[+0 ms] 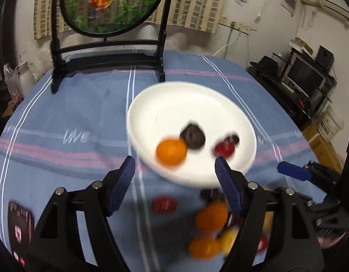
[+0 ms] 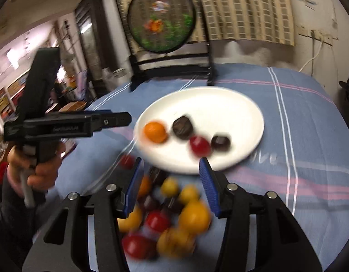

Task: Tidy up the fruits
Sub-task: 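Grasp a dark plum with the left tool while the right tool grasps a red plum, place both on plate, then grasp an orange with the left tool while the right tool grasps a red apple, place both on plate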

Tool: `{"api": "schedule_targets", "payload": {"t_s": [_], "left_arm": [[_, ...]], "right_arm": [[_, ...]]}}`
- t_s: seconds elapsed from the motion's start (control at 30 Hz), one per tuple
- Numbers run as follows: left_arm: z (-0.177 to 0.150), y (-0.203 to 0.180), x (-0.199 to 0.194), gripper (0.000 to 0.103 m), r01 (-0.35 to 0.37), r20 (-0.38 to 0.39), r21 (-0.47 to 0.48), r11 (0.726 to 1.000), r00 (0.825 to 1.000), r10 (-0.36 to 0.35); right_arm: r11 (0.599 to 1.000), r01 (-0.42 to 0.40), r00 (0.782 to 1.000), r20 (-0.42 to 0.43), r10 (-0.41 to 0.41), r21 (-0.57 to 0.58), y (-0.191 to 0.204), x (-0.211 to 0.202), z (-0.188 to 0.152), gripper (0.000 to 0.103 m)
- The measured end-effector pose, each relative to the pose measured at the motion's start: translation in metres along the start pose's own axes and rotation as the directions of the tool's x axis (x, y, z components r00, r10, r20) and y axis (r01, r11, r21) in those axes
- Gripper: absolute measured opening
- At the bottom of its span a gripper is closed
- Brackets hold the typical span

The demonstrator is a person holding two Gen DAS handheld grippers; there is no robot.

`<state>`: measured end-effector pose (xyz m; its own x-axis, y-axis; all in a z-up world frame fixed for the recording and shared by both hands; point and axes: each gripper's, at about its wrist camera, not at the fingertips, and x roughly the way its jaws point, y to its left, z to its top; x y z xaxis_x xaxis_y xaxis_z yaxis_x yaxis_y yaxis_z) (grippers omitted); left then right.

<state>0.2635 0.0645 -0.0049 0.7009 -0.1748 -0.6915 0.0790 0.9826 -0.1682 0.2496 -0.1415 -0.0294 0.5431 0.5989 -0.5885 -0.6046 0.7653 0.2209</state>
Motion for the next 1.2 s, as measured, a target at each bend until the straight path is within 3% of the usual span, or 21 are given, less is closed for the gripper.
{"api": "schedule_targets", "payload": {"t_s": [0.13,0.23,0.43,0.6,0.77,0.87,0.97,1.07,1.2], "left_arm": [[-0.051,0.013,-0.012,0.075,0.077,-0.027,-0.02,0.997,0.997,-0.077],[-0.068,0.017,-0.011,0.074,0.073,-0.061,-0.033,0.997,0.995,-0.075],[-0.076,0.008,-0.024,0.073,0.096,-0.029,0.01,0.995,0.995,-0.096],[-0.077,0.007,-0.027,0.073,0.1,-0.019,0.017,0.995,0.995,-0.099],[-0.078,0.006,-0.028,0.073,0.094,-0.02,0.025,0.995,0.995,-0.094],[-0.08,0.001,-0.024,0.072,0.108,-0.039,0.052,0.993,0.994,-0.106],[-0.083,-0.009,-0.017,0.063,0.117,-0.067,0.096,0.988,0.992,-0.111],[-0.086,-0.015,-0.009,0.05,0.129,-0.097,0.124,0.984,0.988,-0.118],[-0.09,-0.02,-0.002,0.048,0.157,-0.127,0.135,0.978,0.982,-0.14]], "right_arm": [[0.998,-0.044,0.997,-0.069,0.047,0.039,0.019,-0.018,-0.04,0.051],[0.998,-0.008,0.993,-0.115,0.016,0.069,0.031,-0.021,-0.062,0.051],[0.975,0.019,0.985,-0.172,0.02,0.221,0.023,-0.008,-0.079,0.051],[0.972,0.016,0.984,-0.178,0.027,0.235,0.024,0.005,-0.07,0.051],[0.967,0.007,0.981,-0.187,0.042,0.254,0.02,0.012,-0.069,0.042],[0.964,-0.036,0.986,-0.146,0.076,0.263,0.016,0.001,-0.068,0.042],[0.962,-0.072,0.996,-0.03,0.082,0.263,0.007,-0.02,-0.056,0.042],[0.967,-0.066,0.998,0.032,0.06,0.246,0.002,-0.027,-0.05,0.042],[0.958,-0.109,0.994,0.026,0.106,0.264,-0.002,-0.022,-0.054,0.042]]}}
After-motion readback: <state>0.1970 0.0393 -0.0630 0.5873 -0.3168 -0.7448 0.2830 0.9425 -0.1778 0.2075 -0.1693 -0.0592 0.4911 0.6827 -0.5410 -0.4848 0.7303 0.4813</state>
